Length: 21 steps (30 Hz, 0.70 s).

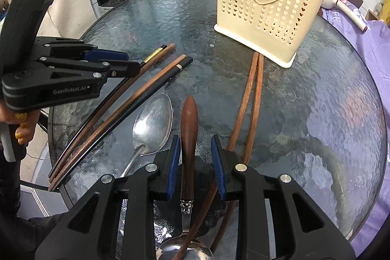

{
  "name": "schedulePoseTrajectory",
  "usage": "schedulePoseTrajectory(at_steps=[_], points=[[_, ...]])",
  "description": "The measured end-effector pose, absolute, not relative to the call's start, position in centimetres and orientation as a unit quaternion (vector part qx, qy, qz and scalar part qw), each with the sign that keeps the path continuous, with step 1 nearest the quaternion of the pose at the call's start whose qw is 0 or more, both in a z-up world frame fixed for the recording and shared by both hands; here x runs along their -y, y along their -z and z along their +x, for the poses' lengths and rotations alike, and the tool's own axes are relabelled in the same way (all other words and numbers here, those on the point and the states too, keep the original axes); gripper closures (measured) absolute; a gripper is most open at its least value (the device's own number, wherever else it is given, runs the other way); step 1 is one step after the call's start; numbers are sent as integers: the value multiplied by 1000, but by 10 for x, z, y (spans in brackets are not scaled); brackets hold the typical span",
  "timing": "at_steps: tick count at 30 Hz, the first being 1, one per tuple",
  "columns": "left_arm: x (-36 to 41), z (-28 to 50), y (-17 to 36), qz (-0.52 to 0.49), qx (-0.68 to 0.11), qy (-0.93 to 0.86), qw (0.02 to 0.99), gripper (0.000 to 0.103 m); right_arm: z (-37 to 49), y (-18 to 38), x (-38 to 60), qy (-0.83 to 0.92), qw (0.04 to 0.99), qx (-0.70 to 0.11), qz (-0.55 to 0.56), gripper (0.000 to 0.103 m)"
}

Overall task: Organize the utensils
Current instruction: 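Grasp the brown-handled ladle with the right tool while the left tool grasps a gold-tipped black chopstick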

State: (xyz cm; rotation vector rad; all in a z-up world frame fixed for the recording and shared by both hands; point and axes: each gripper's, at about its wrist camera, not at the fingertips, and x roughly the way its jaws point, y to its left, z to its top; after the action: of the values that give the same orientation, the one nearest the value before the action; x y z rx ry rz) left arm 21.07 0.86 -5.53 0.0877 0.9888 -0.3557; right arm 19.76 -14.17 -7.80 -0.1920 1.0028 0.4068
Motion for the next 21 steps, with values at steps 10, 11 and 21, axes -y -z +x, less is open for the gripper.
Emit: schedulePoseTrajectory(at_steps=[10, 11, 21], points=[[-29, 215, 58, 19, -477, 149, 866, 76, 199, 78, 140, -190, 853, -476, -94, 76], [-26, 216, 58, 27, -477, 145, 866, 76, 199, 78, 138, -189, 853, -477, -97, 76], [-1, 228, 59, 79, -481, 133, 863, 76, 211, 76, 125, -188, 846, -489, -102, 78]])
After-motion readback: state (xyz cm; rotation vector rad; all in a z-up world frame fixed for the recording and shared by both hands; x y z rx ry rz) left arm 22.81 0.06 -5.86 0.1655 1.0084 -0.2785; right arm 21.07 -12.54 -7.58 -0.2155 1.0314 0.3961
